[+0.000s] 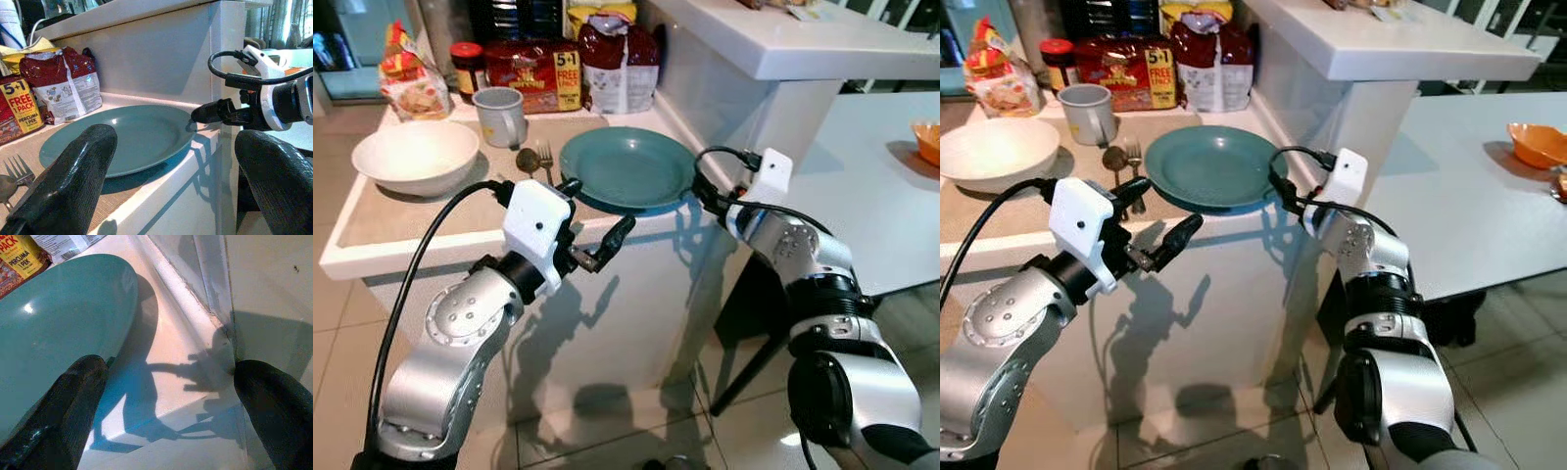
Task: Setting the table
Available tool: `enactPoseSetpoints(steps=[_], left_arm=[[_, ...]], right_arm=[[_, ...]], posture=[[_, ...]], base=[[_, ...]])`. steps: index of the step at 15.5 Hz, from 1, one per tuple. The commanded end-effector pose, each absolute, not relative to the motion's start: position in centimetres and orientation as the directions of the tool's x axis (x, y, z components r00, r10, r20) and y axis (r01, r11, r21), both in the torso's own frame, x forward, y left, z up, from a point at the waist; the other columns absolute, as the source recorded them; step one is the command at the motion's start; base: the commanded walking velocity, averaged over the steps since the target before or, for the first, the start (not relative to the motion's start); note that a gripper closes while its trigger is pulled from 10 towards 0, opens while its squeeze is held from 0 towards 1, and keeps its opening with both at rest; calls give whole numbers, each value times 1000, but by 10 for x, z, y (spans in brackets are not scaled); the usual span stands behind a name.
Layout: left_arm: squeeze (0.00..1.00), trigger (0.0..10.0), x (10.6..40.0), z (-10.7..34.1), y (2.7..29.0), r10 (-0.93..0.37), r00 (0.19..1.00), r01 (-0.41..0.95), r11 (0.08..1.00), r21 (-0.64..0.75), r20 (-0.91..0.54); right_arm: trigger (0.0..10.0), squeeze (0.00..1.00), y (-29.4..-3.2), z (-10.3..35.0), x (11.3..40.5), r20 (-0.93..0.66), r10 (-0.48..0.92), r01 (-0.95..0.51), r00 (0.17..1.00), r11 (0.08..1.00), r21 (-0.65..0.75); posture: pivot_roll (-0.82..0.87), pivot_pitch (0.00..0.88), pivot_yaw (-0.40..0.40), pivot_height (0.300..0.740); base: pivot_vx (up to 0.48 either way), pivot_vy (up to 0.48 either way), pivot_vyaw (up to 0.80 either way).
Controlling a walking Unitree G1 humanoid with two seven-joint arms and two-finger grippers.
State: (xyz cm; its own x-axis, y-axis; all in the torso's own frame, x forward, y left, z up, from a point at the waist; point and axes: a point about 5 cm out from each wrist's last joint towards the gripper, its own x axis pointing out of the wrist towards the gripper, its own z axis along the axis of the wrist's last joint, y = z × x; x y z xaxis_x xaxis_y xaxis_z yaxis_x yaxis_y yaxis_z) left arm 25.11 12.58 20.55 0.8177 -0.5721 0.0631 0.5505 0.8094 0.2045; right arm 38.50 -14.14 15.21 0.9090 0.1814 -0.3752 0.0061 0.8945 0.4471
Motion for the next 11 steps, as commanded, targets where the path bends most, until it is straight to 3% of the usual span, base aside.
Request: enactPoseSetpoints(steps=[1,8,11], left_arm=[[0,10000,248,207,124,-588,807,566,798,206,59],[0,10000,245,204,123,-602,797,581,785,215,44],[0,10000,241,202,122,-620,784,601,767,227,20]], right_arm=[[10000,0,-131,165,387,-328,222,-60,918,897,439],[10000,0,-138,176,365,-291,205,-65,934,901,428],[10000,0,-125,177,350,-331,284,-114,900,886,450]], posture=[[42,0,-101,740],[31,0,-95,740],[40,0,-106,740]], base=[[0,0,0],[0,0,0],[0,0,0]])
